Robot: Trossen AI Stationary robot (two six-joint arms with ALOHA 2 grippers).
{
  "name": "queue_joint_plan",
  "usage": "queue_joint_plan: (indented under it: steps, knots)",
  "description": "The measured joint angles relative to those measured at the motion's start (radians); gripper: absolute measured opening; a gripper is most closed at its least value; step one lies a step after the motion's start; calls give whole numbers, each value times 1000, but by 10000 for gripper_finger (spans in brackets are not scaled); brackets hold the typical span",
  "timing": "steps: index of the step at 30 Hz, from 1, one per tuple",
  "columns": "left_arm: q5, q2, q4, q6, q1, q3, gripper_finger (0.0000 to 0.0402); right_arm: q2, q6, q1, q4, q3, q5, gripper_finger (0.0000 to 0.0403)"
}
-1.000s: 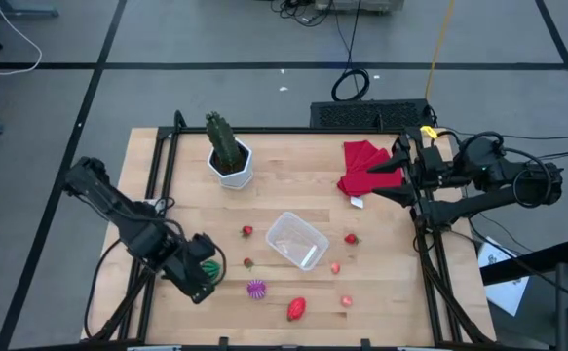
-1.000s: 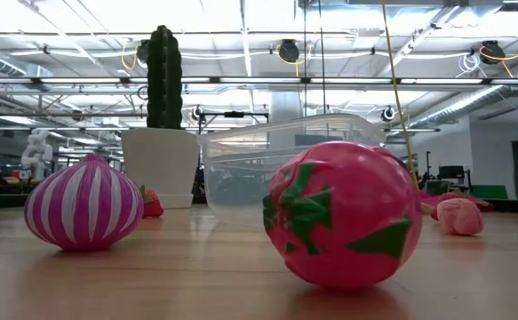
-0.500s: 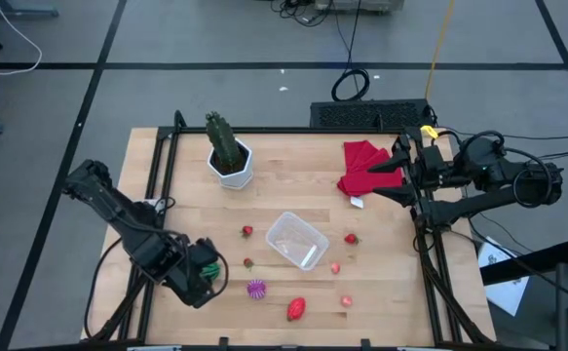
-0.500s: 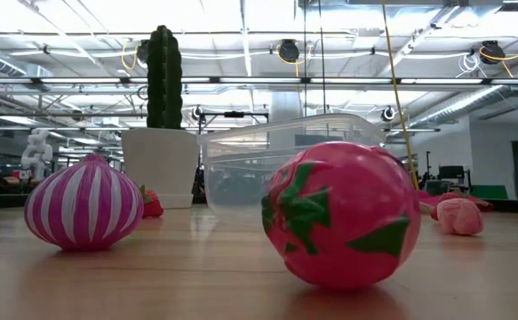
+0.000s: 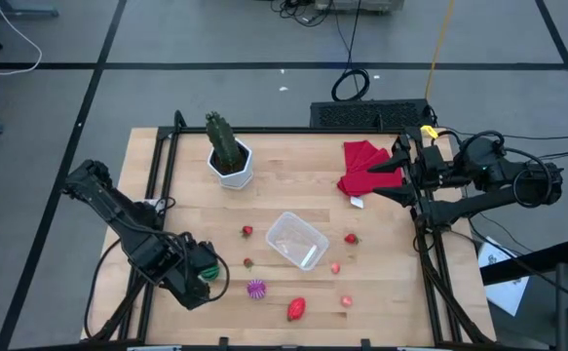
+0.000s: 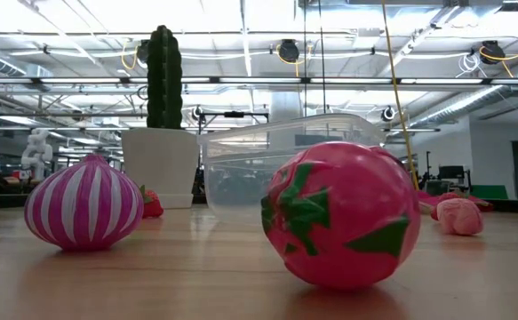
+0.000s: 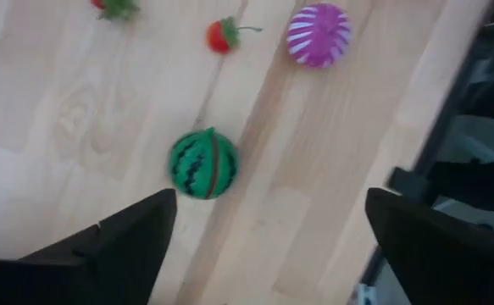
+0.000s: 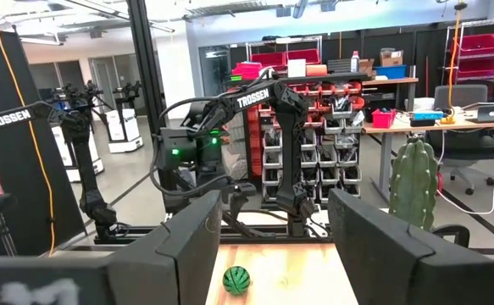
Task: Pick and placing Produce into tupperware
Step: Put the watermelon into the transparent bin
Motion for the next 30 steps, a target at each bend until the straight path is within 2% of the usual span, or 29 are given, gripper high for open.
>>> queue_joint_plan:
  steps: [3,6,11,15,19,30]
  knots:
    - [-1,0,-38,-9,0,-7,381,0,0,0,0,0,0,209]
    - [-1,0,-58,-96,0,-34,361,0,0,0,0,0,0,209]
    - [39,0,5,-129,0,-114,343,0,0,0,0,0,0,209]
    - [60,0,76,-92,-1,-155,340,0,12,0,0,0,0,209]
    - [45,0,79,-55,6,-169,340,0,14,0,0,0,0,209]
    - [20,0,110,-109,9,-249,340,0,14,0,-8,0,0,209]
